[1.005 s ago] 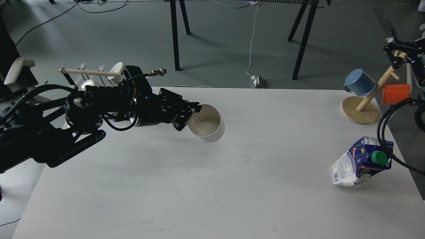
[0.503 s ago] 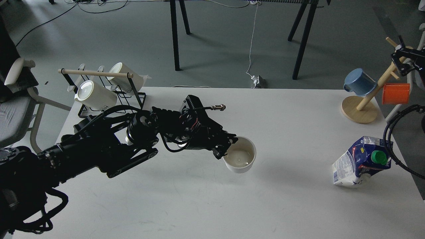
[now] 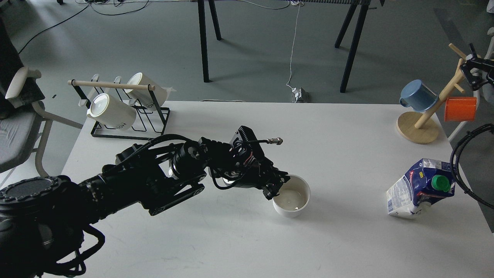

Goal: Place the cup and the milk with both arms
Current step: 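Carry the white mug toward the table center and lower it, then release the mug and retract the left arm to rest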

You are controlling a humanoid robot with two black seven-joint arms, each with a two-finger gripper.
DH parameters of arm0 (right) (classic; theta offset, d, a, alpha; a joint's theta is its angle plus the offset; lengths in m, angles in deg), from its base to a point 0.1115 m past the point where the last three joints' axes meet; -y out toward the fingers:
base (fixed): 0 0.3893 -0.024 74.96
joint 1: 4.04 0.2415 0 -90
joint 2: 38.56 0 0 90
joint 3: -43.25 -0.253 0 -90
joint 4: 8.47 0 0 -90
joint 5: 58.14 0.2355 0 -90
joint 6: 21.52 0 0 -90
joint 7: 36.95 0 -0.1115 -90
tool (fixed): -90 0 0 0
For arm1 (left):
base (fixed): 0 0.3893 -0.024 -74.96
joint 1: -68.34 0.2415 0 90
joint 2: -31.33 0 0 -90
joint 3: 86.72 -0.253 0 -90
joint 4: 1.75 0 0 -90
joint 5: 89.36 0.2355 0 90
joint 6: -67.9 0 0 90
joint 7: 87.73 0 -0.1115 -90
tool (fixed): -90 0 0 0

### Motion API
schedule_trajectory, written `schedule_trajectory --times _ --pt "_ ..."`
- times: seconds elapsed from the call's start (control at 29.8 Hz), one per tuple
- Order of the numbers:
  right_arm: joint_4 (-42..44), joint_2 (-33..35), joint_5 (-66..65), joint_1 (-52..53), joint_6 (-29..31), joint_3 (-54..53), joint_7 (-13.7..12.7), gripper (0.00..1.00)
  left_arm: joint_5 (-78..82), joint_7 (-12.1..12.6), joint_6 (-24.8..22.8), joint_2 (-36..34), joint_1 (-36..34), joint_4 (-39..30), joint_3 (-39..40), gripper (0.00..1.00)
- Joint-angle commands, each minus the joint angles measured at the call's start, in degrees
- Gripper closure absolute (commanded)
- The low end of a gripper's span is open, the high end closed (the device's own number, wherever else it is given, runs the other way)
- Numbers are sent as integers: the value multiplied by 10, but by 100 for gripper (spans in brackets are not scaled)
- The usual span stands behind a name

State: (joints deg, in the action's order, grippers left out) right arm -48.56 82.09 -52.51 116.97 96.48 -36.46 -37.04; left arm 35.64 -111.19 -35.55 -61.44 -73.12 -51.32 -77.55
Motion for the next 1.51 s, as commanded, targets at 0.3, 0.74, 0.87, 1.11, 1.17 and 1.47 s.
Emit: schedule_trajectory --times 0.3,0.74,0.87,1.11,1.17,1.47 --pt "-1 0 0 -3 0 0 0 1 0 -3 3 1 7 0 1 68" --pt "1 1 -1 9 0 1 -4 1 -122 -4 62 -11 -7 1 73 2" --pt "-3 2 0 24 0 1 -4 1 -193 -11 64 -34 -44 1 108 1" --pt "-184 43 5 -71 0 -30 -6 1 -401 -17 50 -69 -67 -5 257 2" --pt "-229 48 5 -117 0 -56 -8 1 -518 -17 33 -82 -65 -5 301 1" --pt "-308 62 46 -356 0 -157 -10 1 -1034 -18 21 -210 -55 0 329 0"
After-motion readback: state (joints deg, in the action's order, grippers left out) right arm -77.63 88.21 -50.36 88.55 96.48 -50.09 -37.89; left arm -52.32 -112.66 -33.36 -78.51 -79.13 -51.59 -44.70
